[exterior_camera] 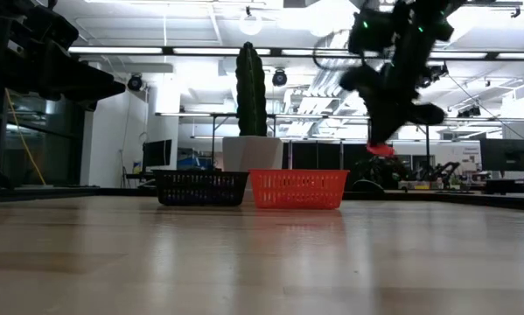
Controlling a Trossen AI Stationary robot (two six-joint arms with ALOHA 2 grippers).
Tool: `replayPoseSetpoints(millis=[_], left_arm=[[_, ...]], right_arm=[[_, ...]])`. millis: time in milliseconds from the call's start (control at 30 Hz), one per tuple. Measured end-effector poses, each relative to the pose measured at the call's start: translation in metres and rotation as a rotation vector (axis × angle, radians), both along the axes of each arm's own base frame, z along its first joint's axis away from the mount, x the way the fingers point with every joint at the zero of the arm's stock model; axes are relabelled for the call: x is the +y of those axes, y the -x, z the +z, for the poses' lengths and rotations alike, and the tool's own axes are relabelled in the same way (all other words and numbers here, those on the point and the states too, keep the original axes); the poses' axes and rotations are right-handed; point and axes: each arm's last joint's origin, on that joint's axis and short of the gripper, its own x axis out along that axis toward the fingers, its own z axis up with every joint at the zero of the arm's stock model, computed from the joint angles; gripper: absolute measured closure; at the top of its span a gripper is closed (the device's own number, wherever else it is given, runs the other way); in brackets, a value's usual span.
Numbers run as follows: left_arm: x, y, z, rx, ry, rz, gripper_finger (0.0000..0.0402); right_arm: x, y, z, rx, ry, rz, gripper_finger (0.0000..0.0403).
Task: Sort spring keychains
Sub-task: Put the orange spring keychain in the orange bin
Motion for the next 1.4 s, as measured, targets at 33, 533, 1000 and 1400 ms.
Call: replayPoseSetpoints(millis=[33,533,1000,1400], left_arm=[[0.0,0.0,0.0,0.0,0.0,0.0,0.0245],[0.0,0.0,0.0,0.0,0.0,0.0,0.0245],[0.0,0.0,0.0,0.0,0.0,0.0,0.0245],[0.0,0.0,0.0,0.0,0.0,0.0,0.0245]], right_arm=[[-0.001,-0.004,0.006,-0.013,0.015,0.026,0.0374],[0.016,-0.101,0.034,0.089,0.047,0.453,0.0373],[0.003,-0.145,-0.027,0.151,-0.064,0.235,0.0363],[-0.004,-0.156,-0.026,0.029,-0.05,-0.044,0.0356]])
